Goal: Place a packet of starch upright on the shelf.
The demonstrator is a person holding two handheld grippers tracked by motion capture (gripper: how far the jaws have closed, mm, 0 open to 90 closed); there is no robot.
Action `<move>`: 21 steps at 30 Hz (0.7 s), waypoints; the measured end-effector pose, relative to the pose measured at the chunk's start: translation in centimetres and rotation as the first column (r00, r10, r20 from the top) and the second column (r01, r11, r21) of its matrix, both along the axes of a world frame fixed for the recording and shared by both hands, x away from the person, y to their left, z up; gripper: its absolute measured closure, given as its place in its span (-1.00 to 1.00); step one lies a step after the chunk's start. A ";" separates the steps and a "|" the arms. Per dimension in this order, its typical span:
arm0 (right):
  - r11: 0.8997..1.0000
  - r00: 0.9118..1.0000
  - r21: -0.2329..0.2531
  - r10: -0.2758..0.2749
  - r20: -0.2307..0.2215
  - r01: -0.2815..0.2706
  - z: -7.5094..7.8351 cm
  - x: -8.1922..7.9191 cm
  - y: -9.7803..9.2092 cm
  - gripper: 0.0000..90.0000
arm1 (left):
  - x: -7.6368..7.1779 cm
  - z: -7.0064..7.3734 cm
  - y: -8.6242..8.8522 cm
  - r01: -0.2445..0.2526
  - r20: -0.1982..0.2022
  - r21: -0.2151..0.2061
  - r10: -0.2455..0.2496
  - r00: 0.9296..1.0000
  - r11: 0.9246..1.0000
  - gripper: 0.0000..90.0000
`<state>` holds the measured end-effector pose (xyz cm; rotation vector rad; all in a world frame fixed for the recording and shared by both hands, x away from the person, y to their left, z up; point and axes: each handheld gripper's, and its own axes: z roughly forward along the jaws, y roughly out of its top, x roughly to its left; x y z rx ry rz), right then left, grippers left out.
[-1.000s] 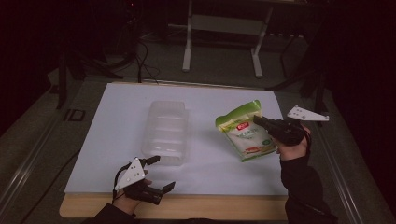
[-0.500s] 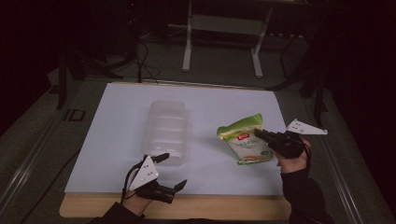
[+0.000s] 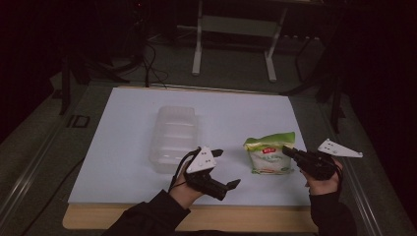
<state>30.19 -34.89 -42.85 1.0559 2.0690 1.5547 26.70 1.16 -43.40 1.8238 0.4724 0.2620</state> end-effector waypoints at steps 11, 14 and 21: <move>0.999 0.999 0.013 -0.029 -0.015 0.030 -0.4 -0.5 -1.6 0.96 | 4.5 -0.5 -4.7 0.006 0.039 0.018 -0.007 0.999 1.000 -0.98; 1.000 0.999 0.007 -0.029 -0.015 0.029 -0.3 -0.6 -1.7 0.96 | 5.6 -1.2 -5.9 0.005 0.039 0.044 -0.007 0.999 0.999 -0.90; 1.000 1.000 0.008 -0.021 -0.014 0.021 -0.3 -0.5 -1.7 0.96 | 8.3 -3.5 -7.8 0.011 -0.006 0.086 -0.011 1.000 0.996 -0.75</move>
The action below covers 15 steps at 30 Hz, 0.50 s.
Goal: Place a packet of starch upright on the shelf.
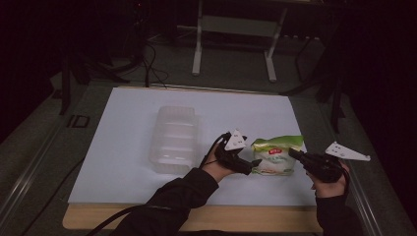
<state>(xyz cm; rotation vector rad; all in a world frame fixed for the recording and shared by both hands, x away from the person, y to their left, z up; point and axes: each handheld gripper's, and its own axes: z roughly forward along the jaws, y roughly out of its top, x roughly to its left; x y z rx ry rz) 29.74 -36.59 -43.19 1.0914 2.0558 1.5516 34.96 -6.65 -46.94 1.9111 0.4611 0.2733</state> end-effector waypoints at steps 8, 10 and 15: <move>1.000 1.000 -0.007 0.014 0.005 -0.014 0.0 0.0 0.2 0.96 | 1.1 -1.4 -1.7 0.040 -0.028 0.018 -0.040 0.999 0.999 -0.52; 1.000 1.000 -0.010 0.014 0.005 -0.014 0.0 -0.1 0.3 0.96 | 1.2 -1.6 -1.9 0.045 -0.043 0.006 -0.045 0.998 0.999 -0.48; 1.000 1.000 -0.015 0.016 0.008 -0.016 0.0 -0.1 0.4 0.96 | 1.3 -1.8 -2.4 0.061 -0.059 -0.016 -0.062 0.996 0.998 -0.23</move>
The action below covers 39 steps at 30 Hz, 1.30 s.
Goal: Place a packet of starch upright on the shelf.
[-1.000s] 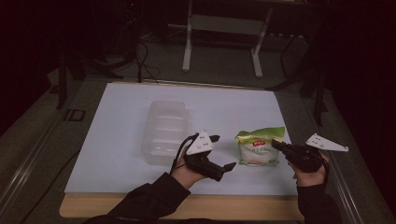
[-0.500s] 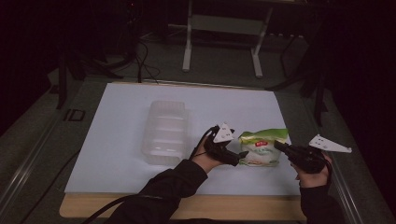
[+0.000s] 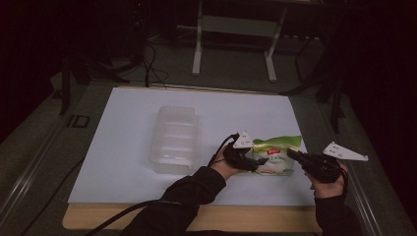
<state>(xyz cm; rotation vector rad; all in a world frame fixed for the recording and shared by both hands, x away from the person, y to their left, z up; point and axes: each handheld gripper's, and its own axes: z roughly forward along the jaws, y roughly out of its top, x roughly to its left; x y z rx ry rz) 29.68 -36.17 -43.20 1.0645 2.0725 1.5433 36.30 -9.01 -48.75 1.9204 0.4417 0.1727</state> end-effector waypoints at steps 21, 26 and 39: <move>1.000 1.000 0.000 -0.013 0.004 0.013 0.3 -0.1 0.0 0.94 | -0.2 1.1 -1.3 0.061 -0.030 0.060 -0.059 0.998 0.996 0.78; 1.000 1.000 0.009 -0.013 0.028 0.013 1.0 -0.2 0.0 0.92 | -0.2 2.5 -0.8 0.061 -0.013 0.062 -0.060 0.998 0.996 0.78; 1.000 0.989 0.016 0.004 0.148 -0.007 4.3 -1.7 2.0 -0.10 | 0.1 7.7 2.1 0.027 0.040 0.048 -0.029 0.999 0.999 0.78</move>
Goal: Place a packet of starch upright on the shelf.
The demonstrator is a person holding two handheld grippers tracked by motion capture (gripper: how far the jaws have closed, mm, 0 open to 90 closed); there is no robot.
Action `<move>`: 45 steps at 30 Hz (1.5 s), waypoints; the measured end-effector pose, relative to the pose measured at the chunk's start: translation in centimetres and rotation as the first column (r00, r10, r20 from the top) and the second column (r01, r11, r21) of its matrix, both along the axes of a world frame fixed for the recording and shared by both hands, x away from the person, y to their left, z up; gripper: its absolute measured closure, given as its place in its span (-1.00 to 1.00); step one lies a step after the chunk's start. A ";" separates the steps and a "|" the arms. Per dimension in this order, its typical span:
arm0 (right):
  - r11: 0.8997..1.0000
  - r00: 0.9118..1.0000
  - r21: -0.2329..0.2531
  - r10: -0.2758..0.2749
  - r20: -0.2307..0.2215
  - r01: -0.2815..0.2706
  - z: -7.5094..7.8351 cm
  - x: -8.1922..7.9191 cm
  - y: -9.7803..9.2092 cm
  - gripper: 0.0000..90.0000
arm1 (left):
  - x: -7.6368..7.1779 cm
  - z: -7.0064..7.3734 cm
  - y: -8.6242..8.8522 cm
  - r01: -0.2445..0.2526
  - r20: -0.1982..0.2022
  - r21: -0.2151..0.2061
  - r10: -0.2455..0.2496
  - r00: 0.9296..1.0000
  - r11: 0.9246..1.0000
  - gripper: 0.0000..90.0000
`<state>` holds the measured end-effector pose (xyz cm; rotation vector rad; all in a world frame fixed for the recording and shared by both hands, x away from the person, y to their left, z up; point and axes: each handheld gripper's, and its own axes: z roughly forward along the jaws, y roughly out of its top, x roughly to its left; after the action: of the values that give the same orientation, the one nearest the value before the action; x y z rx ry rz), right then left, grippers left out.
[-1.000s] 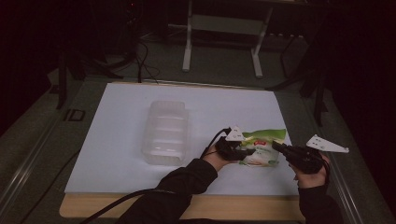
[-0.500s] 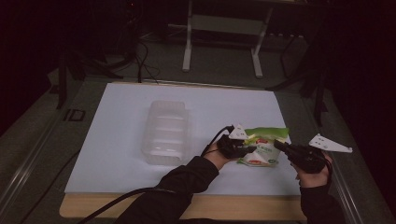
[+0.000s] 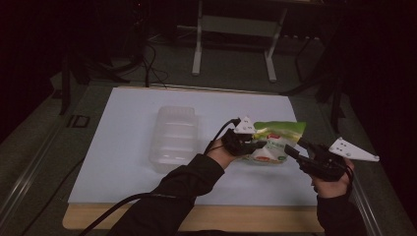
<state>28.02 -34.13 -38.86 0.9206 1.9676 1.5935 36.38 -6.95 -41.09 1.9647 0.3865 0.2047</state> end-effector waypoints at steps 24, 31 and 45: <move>1.000 0.999 0.014 -0.011 -0.031 0.012 -0.8 0.2 0.9 -0.70 | 1.8 7.3 9.9 -0.088 0.062 -0.053 0.091 0.994 0.995 0.79; 1.000 0.999 0.005 0.009 -0.048 -0.009 -1.5 0.2 1.4 -0.70 | 2.0 7.1 13.4 -0.111 0.063 -0.071 0.115 0.991 0.991 0.79; 1.000 0.996 -0.014 0.021 -0.083 -0.022 -2.6 0.6 2.0 -0.70 | 3.3 5.3 20.9 -0.171 0.048 -0.068 0.174 0.984 0.983 0.79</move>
<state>28.67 -32.14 -41.43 0.9774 2.0489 1.5736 39.72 13.97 -35.75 1.8594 0.5226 0.3516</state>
